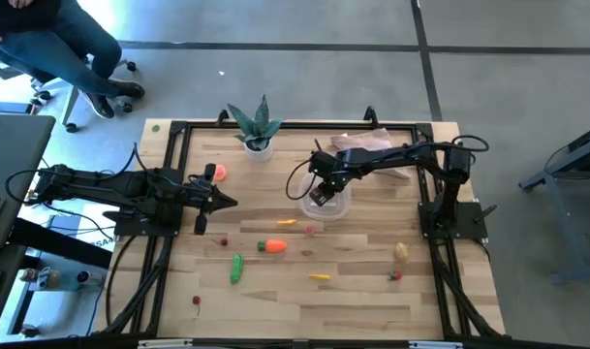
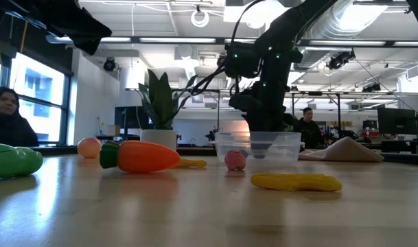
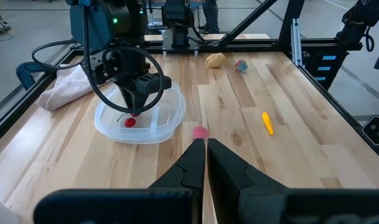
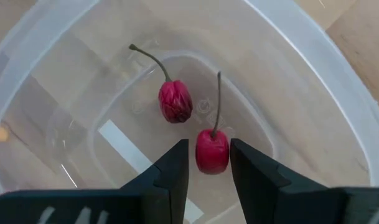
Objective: Pick and placing Produce into tupperware
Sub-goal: Put the red cherry into the transparent bin, then put the brown potato into the transparent bin
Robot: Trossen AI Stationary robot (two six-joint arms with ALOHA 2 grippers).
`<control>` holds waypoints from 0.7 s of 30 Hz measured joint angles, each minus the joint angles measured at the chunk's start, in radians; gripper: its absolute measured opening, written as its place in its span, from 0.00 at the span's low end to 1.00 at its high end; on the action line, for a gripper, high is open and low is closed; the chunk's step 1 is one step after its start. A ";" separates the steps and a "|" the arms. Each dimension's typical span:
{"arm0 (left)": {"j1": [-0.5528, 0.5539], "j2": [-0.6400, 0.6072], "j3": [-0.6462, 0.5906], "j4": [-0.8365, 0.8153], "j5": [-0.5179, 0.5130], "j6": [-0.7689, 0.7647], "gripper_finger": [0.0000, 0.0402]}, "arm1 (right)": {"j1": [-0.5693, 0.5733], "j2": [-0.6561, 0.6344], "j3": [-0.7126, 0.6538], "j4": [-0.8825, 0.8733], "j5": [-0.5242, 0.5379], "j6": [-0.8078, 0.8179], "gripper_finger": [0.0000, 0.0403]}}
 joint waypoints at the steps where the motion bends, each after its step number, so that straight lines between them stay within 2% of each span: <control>1: 0.000 0.000 0.000 0.000 0.000 0.000 0.02 | 0.000 0.000 0.000 0.000 0.000 0.000 0.27; 10: 0.000 0.000 0.000 0.000 0.000 0.000 0.02 | 0.000 -0.004 0.014 -0.080 -0.033 -0.005 0.27; 21: 0.000 0.000 0.000 0.000 0.000 0.000 0.02 | 0.048 -0.004 0.199 -0.287 0.069 -0.013 0.27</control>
